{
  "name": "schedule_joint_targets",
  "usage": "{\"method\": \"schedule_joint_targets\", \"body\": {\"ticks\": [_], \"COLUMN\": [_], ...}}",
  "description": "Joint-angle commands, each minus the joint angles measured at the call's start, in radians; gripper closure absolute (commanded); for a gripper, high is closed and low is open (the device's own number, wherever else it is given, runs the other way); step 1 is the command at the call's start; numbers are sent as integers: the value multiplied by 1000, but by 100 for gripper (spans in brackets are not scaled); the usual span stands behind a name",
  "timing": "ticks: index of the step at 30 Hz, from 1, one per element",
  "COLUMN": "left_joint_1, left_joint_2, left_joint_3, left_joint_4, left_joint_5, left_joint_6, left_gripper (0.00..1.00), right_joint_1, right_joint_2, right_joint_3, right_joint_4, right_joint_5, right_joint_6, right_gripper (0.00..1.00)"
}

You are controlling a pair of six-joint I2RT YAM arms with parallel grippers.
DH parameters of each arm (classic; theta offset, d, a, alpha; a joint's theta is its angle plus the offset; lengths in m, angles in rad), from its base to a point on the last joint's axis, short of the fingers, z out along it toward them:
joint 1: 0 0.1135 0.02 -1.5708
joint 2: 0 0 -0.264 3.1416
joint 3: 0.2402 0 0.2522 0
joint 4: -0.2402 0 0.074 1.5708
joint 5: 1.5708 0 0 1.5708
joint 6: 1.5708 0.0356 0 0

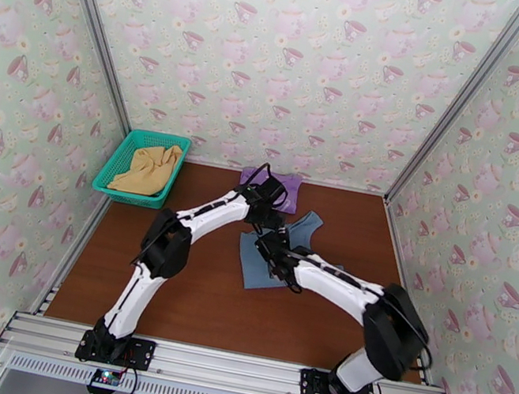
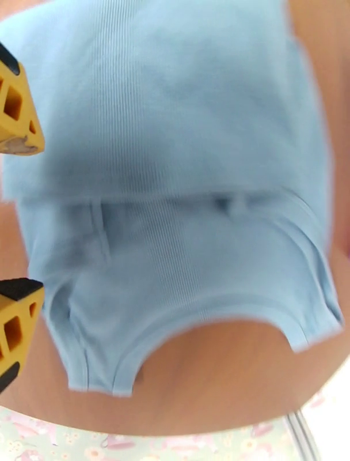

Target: Fold and stack the mixed laundry pile

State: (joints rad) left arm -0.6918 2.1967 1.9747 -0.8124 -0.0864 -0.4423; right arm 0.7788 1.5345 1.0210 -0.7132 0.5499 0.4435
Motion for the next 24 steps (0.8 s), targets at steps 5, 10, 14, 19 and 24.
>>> {"method": "schedule_joint_targets", "body": {"ticks": [5,10,14,19,24], "left_joint_1": [-5,-3,8,47,97], "left_joint_2": [-207,-135,-45,46,102], "left_joint_3": [-287,-353,-337,-293,-261], "left_joint_4": [60,152,194,151,183], "left_joint_5": [-75,36,52,13,46], "left_joint_6": [-20,-51,-76,-92,-42], "left_gripper": [61,89,90,90,91], "right_joint_1": [-44,-111,-121,-122,-59], "right_joint_2": [-125,-83,14,117,193], "right_joint_3": [-102,-140,-99,-88,-129], "right_joint_4": [91,243,255,281,318], "right_joint_5": [-171,-386,-396,-472,-571], "right_joint_6": [-3,21,15,39,115], "right_gripper": [69,100,100,100,100]}}
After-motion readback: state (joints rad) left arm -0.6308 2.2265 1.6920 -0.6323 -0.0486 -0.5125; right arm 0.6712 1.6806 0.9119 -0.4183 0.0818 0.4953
